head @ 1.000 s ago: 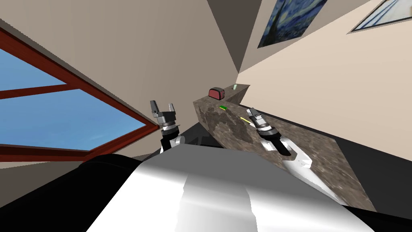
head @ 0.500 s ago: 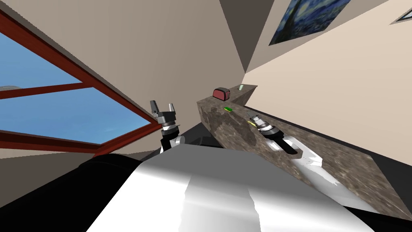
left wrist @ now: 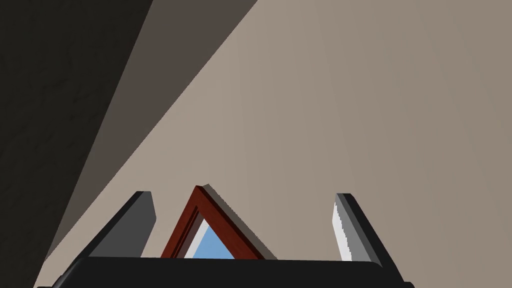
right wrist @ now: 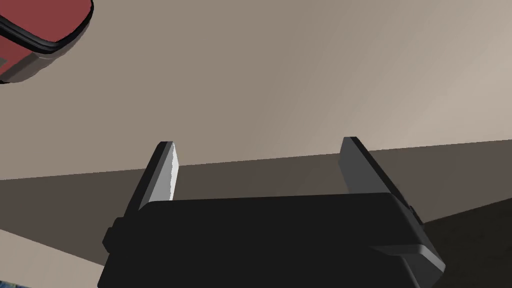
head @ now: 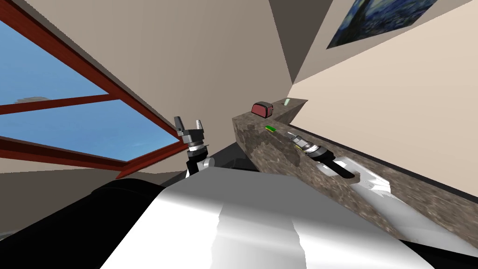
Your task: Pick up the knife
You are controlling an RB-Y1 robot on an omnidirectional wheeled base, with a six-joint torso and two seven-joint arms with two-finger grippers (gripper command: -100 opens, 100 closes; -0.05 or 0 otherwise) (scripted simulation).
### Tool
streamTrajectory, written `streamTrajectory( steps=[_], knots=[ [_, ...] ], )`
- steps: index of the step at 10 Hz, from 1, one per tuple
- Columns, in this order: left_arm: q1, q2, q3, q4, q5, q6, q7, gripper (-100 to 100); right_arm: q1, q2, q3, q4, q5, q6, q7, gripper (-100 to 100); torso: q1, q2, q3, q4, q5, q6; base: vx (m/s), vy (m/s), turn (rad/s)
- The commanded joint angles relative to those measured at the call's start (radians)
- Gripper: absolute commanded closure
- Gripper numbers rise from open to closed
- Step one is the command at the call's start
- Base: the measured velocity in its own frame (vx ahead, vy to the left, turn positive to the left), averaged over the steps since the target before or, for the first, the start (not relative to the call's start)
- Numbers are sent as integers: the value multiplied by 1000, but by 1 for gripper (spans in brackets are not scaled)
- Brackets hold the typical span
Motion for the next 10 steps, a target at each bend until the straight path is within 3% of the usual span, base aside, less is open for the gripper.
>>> streamTrajectory(
  steps=[1,4,5,6,7,8,9,10],
  knots=[
    [0,0,0,0,0,0,0,0,-8,-50,29,50,27,-15,8,-100,0,0,0,0,0,0,65,38,145],
    [0,0,0,0,0,0,0,0,-15,-129,60,116,51,-24,15,-100,-1,0,0,0,0,-1,59,22,108],
    [0,0,0,0,0,0,0,0,-20,-164,94,148,76,-32,22,-100,-1,0,0,0,0,0,56,34,124],
    [0,0,0,0,0,0,0,0,-20,-183,94,164,76,-32,22,-100,-1,0,0,0,0,0,51,25,71],
    [0,0,0,0,0,0,0,0,-25,-217,130,211,101,-40,28,-100,-1,1,0,0,0,0,58,18,146],
    [0,0,0,0,0,0,0,0,-25,-237,130,212,101,-40,28,-100,-1,0,0,0,-1,0,46,10,64],
    [0,0,0,0,0,0,0,0,-29,-272,169,257,125,-47,35,-100,-2,1,1,0,0,0,51,20,105],
    [0,0,0,0,0,0,0,0,-29,-288,169,257,125,-47,35,-100,-1,1,1,0,-1,0,45,18,74]
  ],
)
